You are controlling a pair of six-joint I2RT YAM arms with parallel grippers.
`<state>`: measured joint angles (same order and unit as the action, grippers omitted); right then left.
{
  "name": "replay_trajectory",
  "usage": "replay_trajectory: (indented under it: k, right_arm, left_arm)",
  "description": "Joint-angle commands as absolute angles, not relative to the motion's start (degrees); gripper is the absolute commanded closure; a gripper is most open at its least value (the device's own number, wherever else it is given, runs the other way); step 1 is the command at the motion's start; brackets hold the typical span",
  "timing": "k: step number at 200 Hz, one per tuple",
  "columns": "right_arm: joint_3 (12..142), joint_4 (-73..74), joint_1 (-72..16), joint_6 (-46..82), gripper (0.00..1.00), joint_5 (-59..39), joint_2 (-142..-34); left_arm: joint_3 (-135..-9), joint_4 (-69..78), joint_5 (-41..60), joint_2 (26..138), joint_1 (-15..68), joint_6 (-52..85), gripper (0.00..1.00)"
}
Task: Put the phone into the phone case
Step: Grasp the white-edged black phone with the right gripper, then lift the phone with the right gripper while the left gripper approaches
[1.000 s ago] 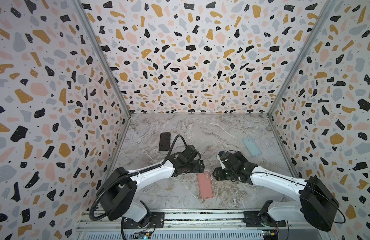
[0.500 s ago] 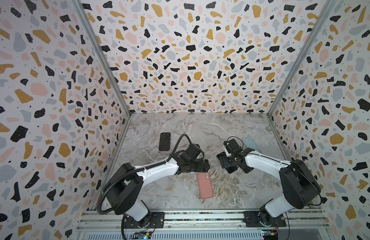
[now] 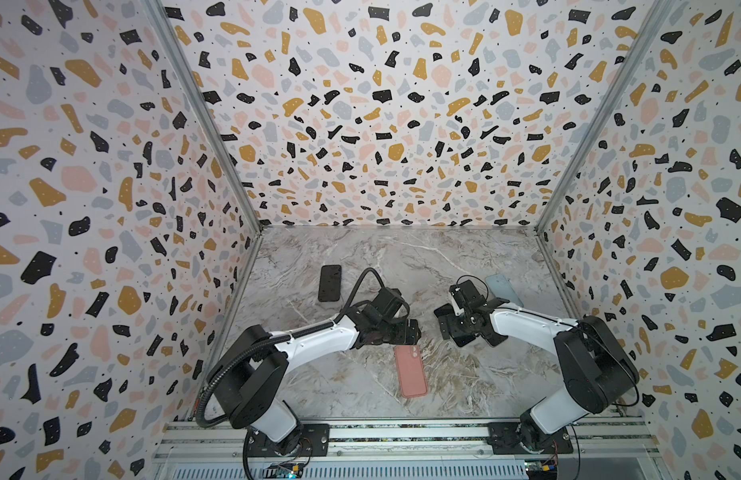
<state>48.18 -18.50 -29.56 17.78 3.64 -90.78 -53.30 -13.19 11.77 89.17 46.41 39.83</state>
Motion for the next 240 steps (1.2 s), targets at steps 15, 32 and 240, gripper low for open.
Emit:
replay_trajectory:
  k: [15,32,240]
  right_arm:
    - [47.53,-18.24,-29.15,18.88,0.01,3.00,-91.91]
    - [47.16,-17.80,-29.18,19.06,0.01,2.28,-92.20]
    - [45.92,-23.47,-31.82,24.16,0.21,5.12,-93.22]
  left_arm:
    - [-53.55,-11.52,12.73,89.59,46.93,39.70,0.08]
    - [-53.53,-11.38,12.67,89.72,46.93,39.71,0.07]
    - [-53.53,-8.59,13.80,93.09,47.03,40.10,0.08]
